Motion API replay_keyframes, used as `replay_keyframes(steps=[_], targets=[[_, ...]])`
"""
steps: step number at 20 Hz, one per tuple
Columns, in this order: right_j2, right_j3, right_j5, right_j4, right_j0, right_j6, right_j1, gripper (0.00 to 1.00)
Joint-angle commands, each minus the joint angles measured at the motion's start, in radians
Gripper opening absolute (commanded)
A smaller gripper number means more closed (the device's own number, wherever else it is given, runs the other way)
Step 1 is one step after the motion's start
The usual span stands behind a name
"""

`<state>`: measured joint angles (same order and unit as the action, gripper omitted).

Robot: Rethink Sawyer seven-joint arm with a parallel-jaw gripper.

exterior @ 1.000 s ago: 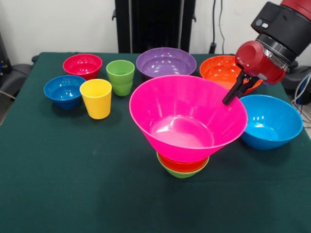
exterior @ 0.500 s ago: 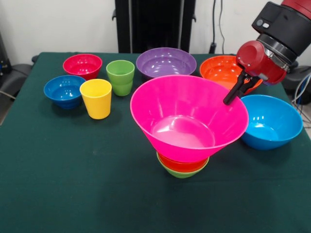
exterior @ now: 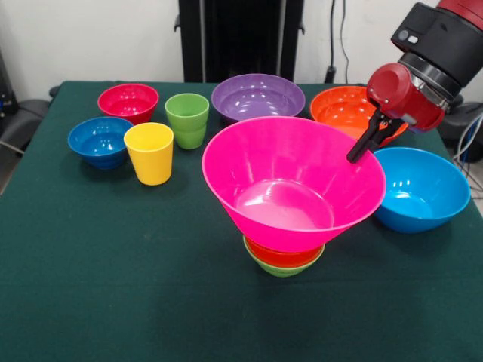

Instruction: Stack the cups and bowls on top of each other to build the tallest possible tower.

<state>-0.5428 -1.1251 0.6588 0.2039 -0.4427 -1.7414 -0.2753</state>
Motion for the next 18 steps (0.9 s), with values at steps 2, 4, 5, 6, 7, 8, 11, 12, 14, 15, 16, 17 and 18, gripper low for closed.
replay_keyframes(steps=[2, 4, 5, 6, 7, 8, 11, 12, 14, 15, 16, 17, 18], targets=[[0.086, -0.008, 0.005, 0.036, -0.005, -0.073, 0.038, 0.00], [0.090, -0.005, 0.007, 0.034, -0.003, -0.069, 0.038, 0.00], [0.091, -0.003, 0.010, 0.035, -0.002, -0.065, 0.039, 0.00], [0.089, -0.005, 0.007, 0.035, -0.002, -0.070, 0.038, 0.00], [0.087, -0.006, 0.007, 0.033, -0.002, -0.074, 0.037, 0.00], [0.087, -0.006, 0.009, 0.034, -0.003, -0.073, 0.036, 0.00], [0.087, -0.005, 0.011, 0.032, -0.002, -0.074, 0.037, 0.00], [0.084, -0.003, 0.018, 0.030, -0.002, -0.079, 0.039, 1.00], [0.082, -0.005, 0.008, 0.032, -0.004, -0.084, 0.039, 1.00], [0.080, -0.006, 0.003, 0.033, -0.005, -0.086, 0.038, 1.00], [0.079, -0.007, -0.002, 0.034, -0.005, -0.089, 0.038, 1.00], [0.082, -0.007, -0.006, 0.035, -0.005, -0.085, 0.039, 1.00], [0.085, -0.007, -0.010, 0.037, -0.004, -0.081, 0.039, 1.00]])
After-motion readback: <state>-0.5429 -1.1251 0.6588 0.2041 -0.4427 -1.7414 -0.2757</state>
